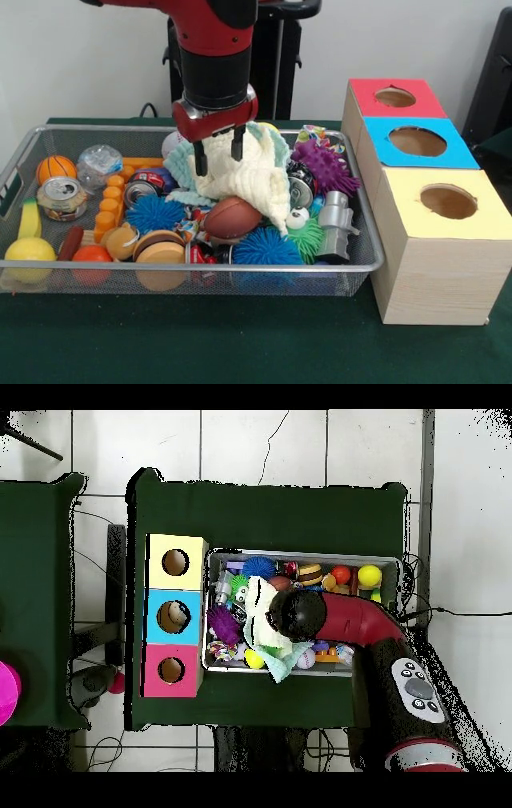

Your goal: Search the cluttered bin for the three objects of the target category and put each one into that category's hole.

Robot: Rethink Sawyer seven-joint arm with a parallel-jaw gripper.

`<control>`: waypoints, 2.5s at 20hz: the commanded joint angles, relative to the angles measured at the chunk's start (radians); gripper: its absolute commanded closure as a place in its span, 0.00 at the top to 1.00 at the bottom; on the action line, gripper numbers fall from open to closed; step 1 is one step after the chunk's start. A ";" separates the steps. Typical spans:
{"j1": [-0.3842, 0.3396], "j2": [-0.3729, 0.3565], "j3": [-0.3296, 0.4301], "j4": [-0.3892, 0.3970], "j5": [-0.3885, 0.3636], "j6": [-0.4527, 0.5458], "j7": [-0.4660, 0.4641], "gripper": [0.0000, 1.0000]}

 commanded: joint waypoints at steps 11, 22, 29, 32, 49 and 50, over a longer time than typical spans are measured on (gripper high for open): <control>0.073 -0.011 -0.066 -0.274 -0.161 0.281 -0.025 1.00; 0.011 0.108 -0.069 -0.353 -0.351 0.167 -0.078 1.00; -0.026 0.149 -0.069 -0.328 -0.379 0.154 -0.026 1.00; -0.018 0.146 -0.081 -0.328 -0.369 0.214 0.000 1.00; 0.007 0.149 -0.103 -0.316 -0.193 0.551 0.138 1.00; 0.008 0.148 -0.102 -0.316 -0.186 0.564 0.142 1.00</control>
